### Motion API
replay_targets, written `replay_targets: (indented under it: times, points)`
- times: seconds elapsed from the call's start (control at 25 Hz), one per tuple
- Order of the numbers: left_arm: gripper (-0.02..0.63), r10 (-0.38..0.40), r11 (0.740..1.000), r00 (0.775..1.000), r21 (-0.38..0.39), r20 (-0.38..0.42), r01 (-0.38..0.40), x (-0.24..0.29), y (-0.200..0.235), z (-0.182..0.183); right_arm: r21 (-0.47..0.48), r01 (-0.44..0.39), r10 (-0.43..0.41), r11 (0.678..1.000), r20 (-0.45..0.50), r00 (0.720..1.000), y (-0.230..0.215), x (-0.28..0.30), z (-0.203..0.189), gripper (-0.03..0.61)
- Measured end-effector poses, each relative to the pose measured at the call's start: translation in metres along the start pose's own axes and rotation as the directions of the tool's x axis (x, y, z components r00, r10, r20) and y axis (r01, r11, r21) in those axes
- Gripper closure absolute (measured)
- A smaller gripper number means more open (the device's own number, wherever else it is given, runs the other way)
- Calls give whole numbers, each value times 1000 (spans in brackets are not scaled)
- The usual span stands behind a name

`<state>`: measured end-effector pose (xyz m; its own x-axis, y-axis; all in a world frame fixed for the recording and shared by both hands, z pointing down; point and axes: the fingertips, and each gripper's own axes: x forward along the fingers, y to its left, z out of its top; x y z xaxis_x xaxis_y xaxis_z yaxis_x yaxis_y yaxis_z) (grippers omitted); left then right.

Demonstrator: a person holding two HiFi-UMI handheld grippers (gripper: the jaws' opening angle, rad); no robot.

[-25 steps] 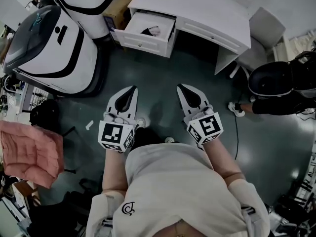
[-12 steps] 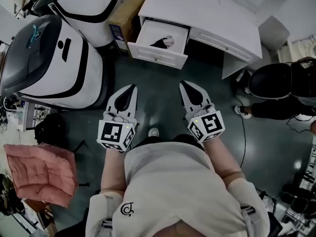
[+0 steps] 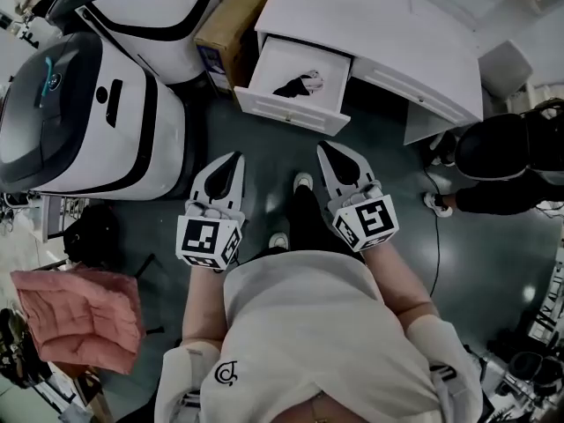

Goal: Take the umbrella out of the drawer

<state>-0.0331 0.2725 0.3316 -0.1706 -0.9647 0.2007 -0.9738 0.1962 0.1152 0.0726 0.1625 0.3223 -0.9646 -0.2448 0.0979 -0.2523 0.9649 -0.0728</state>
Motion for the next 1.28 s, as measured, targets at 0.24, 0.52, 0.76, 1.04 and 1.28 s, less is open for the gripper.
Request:
replay_targets:
  times: [0.24,0.52,0.76,1.04,1.28]
  points:
    - [600,0,1000,1000,31,-6,0,84,15,24,-6,-24,25,1000,19,1000,-65,61,11,572]
    - [600,-35,996,999,82,10,34,188,21,63,-28,-23,24,999,47,999,-148,116,34,572]
    - [600,-121,986,989,107,-90,131,260,15,46,2,42,-42,999,11,999,-207,137,23,572]
    - [600,-291,939,929,118,-228,323,325,14,3,42,170,-169,985,-27,985,-245,151,-5,572]
    - [600,-490,835,818,109,-302,540,370,13,-30,94,288,-288,953,-18,957,-262,162,-21,572]
